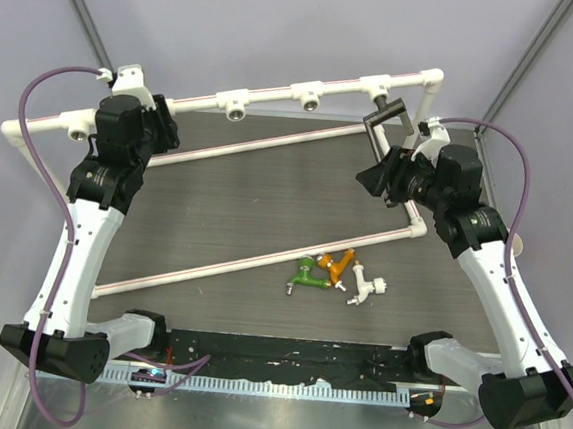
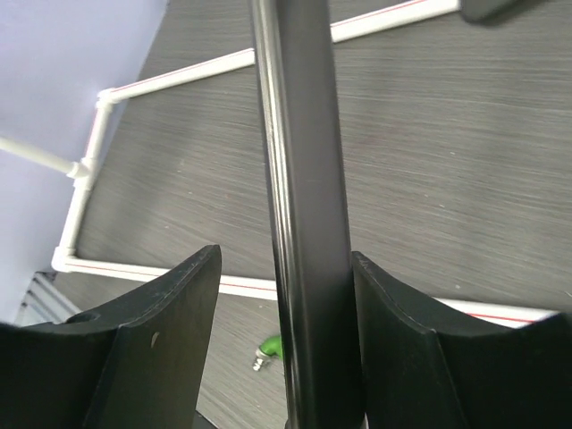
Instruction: Install the water faucets
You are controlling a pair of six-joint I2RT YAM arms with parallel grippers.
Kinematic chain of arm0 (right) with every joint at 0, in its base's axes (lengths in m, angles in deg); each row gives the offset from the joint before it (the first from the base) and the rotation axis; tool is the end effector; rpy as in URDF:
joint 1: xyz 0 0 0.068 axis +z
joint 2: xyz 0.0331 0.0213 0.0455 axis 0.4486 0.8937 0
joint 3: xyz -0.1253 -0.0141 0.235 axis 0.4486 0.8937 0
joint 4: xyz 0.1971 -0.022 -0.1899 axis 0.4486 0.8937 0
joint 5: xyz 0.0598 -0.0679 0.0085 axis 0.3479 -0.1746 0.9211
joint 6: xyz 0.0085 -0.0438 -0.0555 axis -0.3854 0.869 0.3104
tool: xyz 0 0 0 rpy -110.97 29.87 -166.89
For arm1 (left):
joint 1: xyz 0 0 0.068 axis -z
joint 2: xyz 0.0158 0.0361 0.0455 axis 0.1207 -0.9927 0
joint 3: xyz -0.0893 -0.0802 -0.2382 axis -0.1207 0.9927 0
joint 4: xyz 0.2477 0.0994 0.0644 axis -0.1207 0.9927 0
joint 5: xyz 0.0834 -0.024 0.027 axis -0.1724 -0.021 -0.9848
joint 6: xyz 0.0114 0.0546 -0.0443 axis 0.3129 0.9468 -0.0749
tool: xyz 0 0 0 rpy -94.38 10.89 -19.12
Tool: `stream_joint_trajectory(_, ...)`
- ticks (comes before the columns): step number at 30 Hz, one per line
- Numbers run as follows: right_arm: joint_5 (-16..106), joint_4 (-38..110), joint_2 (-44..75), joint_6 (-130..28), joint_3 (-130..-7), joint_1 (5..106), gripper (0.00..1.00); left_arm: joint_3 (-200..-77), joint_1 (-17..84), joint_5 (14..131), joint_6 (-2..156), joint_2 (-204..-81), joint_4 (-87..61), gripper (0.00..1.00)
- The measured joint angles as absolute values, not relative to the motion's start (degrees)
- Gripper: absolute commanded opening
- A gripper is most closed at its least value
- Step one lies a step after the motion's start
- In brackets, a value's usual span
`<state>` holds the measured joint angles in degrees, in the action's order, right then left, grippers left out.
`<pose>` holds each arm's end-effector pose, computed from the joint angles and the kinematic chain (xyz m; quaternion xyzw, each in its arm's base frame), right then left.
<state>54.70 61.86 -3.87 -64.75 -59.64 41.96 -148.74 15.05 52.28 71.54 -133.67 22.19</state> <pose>0.2583 0.0890 0.3755 -0.0480 0.8189 0.2920 0.4917 0.2723 -0.0265 0.4396 -0.1218 0.7931 -0.0430 0.5952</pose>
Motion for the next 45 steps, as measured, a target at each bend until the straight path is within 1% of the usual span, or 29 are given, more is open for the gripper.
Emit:
stream_joint_trajectory(5,60.4,58.36,-2.49,-67.81,-60.04,41.86,0.61,-148.74,14.96,52.26,71.54,-133.67,22.22,0.0)
stream_joint_trajectory(13,65.28,55.67,-1.16,-73.8,-66.33,41.77,0.59,-148.74,14.83,52.26,71.52,-133.63,22.08,0.0)
stream_joint_trajectory(18,62.63,55.02,-1.57,-74.41,-67.51,41.13,0.6,-148.74,14.81,52.3,71.52,-133.58,22.22,0.0)
stream_joint_trajectory(30,51.03,45.92,-5.07,-73.36,-72.34,40.37,0.6,-148.74,14.81,52.56,71.54,-133.45,22.65,0.0)
stream_joint_trajectory(34,49.61,47.8,-3.76,-69.71,-76.1,40.19,0.69,-148.74,14.81,52.56,71.52,-133.45,22.65,0.0)
stream_joint_trajectory(36,49.06,51.45,-1.2,-66.32,-81.39,40.59,0.74,-148.74,14.81,52.58,71.52,-133.45,22.65,0.0)
stream_joint_trajectory(39,44.21,58.1,3.74,-59.13,-91.14,44.59,0.79,-148.74,14.81,52.58,71.52,-133.45,22.67,0.0)
stream_joint_trajectory(42,35.03,65.64,9.29,-51.27,-100.25,52.52,0.83,-148.74,14.81,52.58,71.52,-133.45,22.67,0.0)
stream_joint_trajectory(45,24.19,71.3,14.47,-44.27,-105.65,59.25,0.86,-148.74,14.81,52.58,71.54,-133.45,22.67,0.0)
